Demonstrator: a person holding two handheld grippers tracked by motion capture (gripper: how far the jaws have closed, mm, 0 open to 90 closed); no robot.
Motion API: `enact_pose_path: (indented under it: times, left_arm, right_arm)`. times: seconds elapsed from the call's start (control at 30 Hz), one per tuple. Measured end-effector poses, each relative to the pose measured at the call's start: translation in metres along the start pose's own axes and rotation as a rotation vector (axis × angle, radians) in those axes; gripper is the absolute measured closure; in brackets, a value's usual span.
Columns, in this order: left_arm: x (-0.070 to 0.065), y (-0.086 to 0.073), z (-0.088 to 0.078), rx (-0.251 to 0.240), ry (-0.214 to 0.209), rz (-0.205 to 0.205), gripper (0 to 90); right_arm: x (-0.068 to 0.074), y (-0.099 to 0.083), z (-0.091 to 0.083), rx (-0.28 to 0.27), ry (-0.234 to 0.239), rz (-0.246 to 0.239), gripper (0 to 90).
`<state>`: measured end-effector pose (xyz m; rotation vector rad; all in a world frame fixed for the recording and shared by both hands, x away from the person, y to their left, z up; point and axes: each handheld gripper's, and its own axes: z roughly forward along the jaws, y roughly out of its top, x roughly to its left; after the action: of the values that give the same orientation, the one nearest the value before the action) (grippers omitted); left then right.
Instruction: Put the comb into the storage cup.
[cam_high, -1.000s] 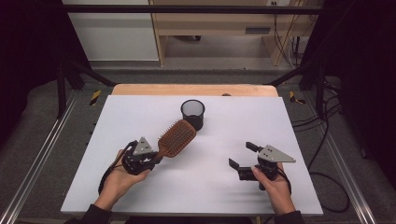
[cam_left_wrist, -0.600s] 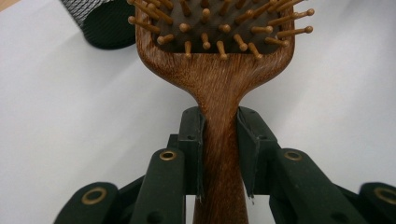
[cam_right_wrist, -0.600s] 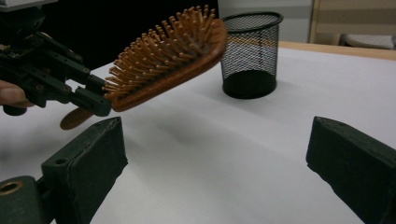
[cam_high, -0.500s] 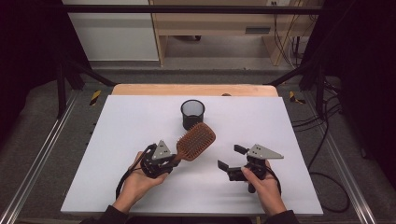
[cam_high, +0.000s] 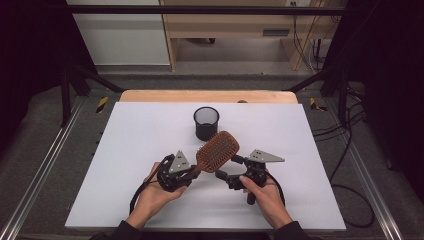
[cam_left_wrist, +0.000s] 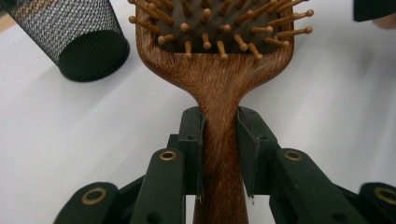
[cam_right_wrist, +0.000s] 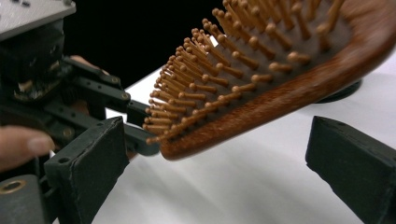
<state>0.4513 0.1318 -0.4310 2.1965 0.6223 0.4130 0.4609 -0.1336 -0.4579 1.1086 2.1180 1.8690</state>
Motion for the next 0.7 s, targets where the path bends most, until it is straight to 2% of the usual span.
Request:
enact_pose_path:
  times: [0.13,0.33,0.53,0.7]
  left_arm:
    - [-0.002,0.001,0.001,-0.002,-0.002,0.009,72.7]
    - [-0.007,0.003,0.007,0.002,-0.004,0.034,72.7]
    - [-0.005,0.013,0.011,-0.02,0.004,0.036,72.7]
    - [-0.002,0.017,0.013,-0.051,0.012,0.034,72.7]
  right_arm:
    - [-0.002,0.002,0.005,-0.003,0.007,0.02,6.6]
    - [0.003,0.006,0.013,-0.015,0.023,0.024,7.1]
    - [-0.003,0.014,0.012,-0.065,0.027,0.07,7.8]
    - [-0.006,0.026,0.011,-0.088,0.018,0.083,8.9]
